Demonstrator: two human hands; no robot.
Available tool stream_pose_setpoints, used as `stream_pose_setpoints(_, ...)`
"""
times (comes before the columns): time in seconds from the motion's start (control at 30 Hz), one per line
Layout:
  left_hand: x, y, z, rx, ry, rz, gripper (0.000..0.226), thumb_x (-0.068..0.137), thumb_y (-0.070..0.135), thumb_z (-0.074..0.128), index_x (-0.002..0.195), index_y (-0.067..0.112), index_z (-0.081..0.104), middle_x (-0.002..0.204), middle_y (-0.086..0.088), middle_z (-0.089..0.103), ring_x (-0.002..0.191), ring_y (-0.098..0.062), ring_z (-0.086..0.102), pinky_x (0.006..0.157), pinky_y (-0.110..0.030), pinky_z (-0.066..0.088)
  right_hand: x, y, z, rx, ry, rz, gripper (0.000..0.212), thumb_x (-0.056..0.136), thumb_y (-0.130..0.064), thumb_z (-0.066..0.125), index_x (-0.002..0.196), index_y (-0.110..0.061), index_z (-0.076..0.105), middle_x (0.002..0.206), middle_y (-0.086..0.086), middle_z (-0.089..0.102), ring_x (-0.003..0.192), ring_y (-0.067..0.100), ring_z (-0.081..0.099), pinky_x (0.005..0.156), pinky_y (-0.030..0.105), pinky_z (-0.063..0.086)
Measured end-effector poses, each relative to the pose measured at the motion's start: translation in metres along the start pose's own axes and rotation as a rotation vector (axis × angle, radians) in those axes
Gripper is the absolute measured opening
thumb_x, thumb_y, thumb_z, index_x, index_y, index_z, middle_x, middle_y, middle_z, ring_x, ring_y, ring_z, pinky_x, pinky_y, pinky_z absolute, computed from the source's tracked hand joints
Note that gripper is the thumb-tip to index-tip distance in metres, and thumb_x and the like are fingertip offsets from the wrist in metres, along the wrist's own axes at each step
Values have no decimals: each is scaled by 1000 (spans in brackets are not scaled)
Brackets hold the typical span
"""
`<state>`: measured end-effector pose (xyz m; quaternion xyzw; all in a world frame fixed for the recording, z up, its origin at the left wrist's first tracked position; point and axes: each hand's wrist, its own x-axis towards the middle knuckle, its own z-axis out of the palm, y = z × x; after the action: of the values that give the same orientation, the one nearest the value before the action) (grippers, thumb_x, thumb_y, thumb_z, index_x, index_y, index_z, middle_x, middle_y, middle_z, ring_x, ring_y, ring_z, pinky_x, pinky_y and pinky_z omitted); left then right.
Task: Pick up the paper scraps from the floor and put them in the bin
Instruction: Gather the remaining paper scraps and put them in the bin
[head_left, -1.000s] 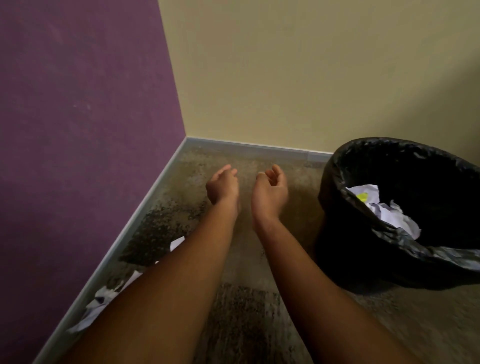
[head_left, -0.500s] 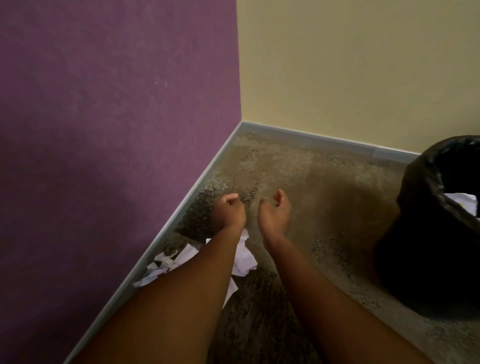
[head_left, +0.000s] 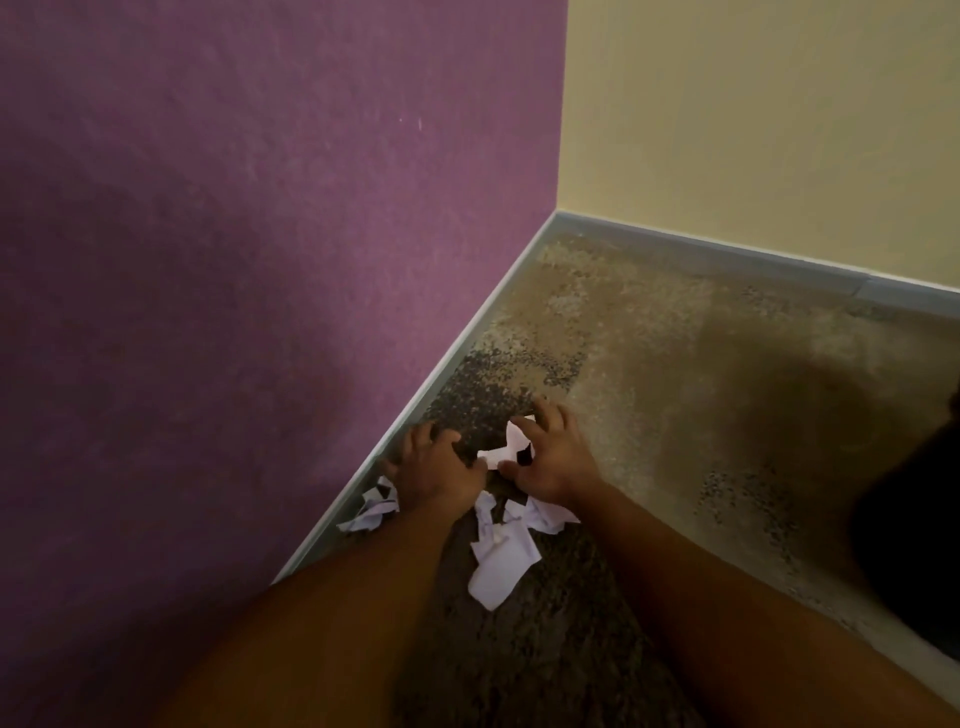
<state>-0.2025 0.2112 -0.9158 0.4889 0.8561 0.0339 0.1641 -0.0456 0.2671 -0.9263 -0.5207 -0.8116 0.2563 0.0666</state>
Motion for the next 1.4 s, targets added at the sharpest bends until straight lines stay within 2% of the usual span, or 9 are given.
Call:
stream_pose_setpoints(0.3,-5,-28,7,56,-101,-7,65,79,61,59,136,34,45,155,-6,23,144,-30,15,113,-60,18,13,-5,5,-293,-369,-66,98,70,-88,45,152,-40,18,165,0,-6,150,32,-13,119,59,0)
stream_pose_setpoints(0.53,-12,-32,24,-148,-128,-195,89,75,68,63,146,29,23,154,-9,12,144,-33,10,111,-58,28,-9,4,27,-217,-230,-148,125,41,-104,9,150,-46,20,165,-2,1,151,28,-14,116,64,-7)
stream_pose_setpoints(0.63,-20,-32,26,-107,-67,-221,91,77,71,58,147,28,21,155,-13,12,143,-36,11,110,-60,28,-25,10,35,-243,-202,-271,122,45,-105,25,150,-44,20,165,-3,4,151,28,-13,114,67,-8)
stream_pose_setpoints(0.73,-29,-26,26,-85,-34,-265,85,80,72,54,145,26,24,153,-11,17,140,-35,16,109,-55,28,-41,16,44,-285,-156,-371,115,52,-100,42,149,-43,22,165,-2,5,151,31,-11,113,69,-7)
stream_pose_setpoints(0.87,-35,-20,21,-164,-119,-348,86,84,66,54,148,23,16,154,-10,8,141,-34,14,112,-48,26,-57,19,50,-358,-203,-419,100,68,-94,33,151,-39,23,165,2,-1,150,33,-16,112,69,-11)
stream_pose_setpoints(0.93,-36,-14,19,-225,-184,-430,90,86,64,53,152,21,9,156,-12,2,143,-35,14,113,-48,25,-62,18,48,-350,-187,-396,81,81,-85,28,149,-42,28,165,2,7,151,34,-5,115,63,-8)
stream_pose_setpoints(1.03,-36,-3,11,-227,-244,-499,91,89,59,54,154,17,6,157,-16,7,143,-37,19,114,-49,25,-66,14,43,-321,-136,-379,58,92,-69,27,142,-42,40,157,2,32,143,37,27,114,57,20)
stream_pose_setpoints(1.17,-21,9,18,-200,-357,-551,73,95,42,52,154,12,22,158,-17,25,142,-35,32,115,-45,31,-73,15,43,-205,-87,-353,45,96,-54,33,129,-31,53,139,7,50,120,34,49,94,48,48)
stream_pose_setpoints(1.4,-28,32,0,-344,-405,-442,43,101,26,48,138,2,48,147,-14,46,136,-26,44,111,-33,34,-69,20,35,48,7,-120,31,98,-22,49,125,-17,63,130,6,56,106,27,61,83,32,46)
